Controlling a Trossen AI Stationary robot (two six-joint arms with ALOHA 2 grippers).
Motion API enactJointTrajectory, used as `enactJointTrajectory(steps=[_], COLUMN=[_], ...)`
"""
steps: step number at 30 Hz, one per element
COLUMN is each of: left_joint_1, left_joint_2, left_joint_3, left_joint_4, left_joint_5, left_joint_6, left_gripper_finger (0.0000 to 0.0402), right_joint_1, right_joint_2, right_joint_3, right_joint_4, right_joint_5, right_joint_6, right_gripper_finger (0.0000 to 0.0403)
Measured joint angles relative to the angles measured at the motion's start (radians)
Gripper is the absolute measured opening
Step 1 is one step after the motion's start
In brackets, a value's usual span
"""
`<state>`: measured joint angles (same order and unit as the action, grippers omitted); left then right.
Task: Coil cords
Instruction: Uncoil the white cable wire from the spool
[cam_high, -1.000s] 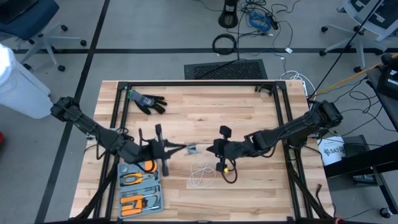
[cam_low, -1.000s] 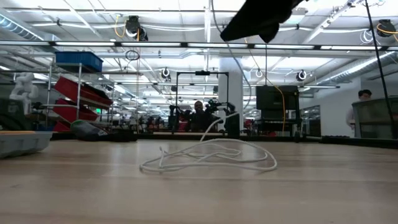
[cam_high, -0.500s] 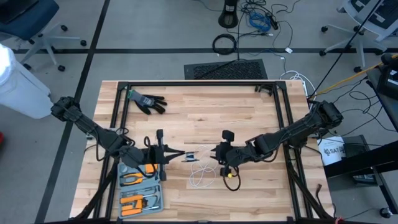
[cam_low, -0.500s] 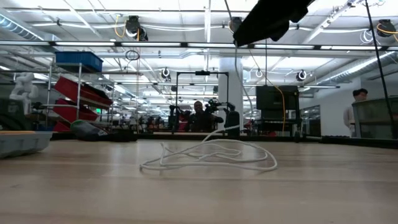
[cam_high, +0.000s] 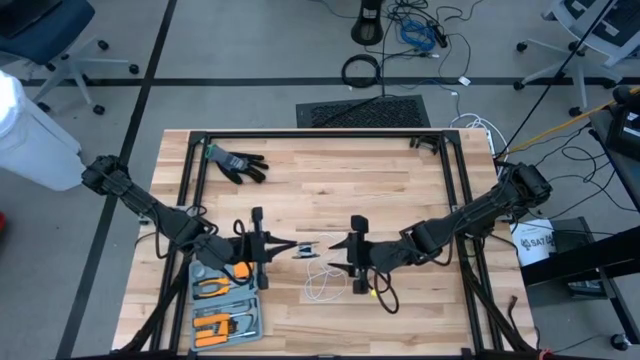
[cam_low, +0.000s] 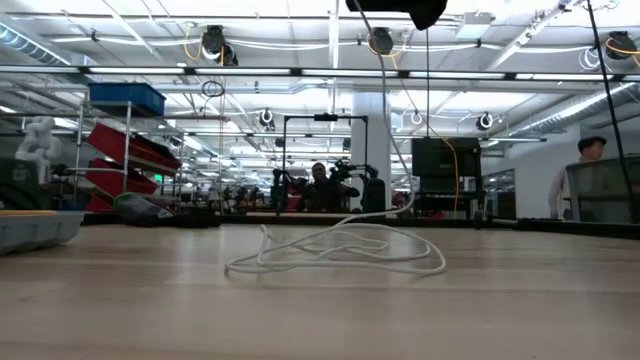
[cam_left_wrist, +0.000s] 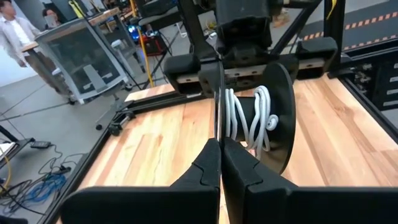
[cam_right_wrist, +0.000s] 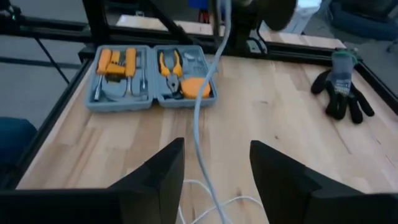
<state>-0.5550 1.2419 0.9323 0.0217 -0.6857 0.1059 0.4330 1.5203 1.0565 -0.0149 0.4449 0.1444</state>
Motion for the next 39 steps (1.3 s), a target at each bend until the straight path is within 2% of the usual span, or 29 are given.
enactJointTrajectory(steps=[8,16,27,35,39], left_joint_1=[0.005,0.005,0.003,-0.005,-0.015], left_joint_2=[0.0,0.0,0.0,0.0,0.0], left_joint_3=[0.0,0.0,0.0,0.0,0.0], left_joint_4=[0.014,0.013,-0.023,-0.155,-0.148], left_joint_5=[0.0,0.0,0.005,-0.005,-0.039], left_joint_6=[0.0,0.003,0.002,-0.172,-0.18], left_gripper_finger=[0.0,0.0,0.0,0.0,0.0], right_joint_1=[-0.017,-0.019,-0.005,0.043,0.055], right_joint_2=[0.05,0.057,0.007,0.004,0.004], right_joint_3=[0.0,0.0,0.0,0.0,0.0], right_joint_4=[0.083,0.092,0.108,0.143,0.176], right_joint_5=[0.0,-0.001,0.009,0.008,0.007], right_joint_6=[-0.01,-0.041,0.024,0.06,0.059], right_gripper_finger=[0.0125,0.001,0.0002,0.0001,0.0001])
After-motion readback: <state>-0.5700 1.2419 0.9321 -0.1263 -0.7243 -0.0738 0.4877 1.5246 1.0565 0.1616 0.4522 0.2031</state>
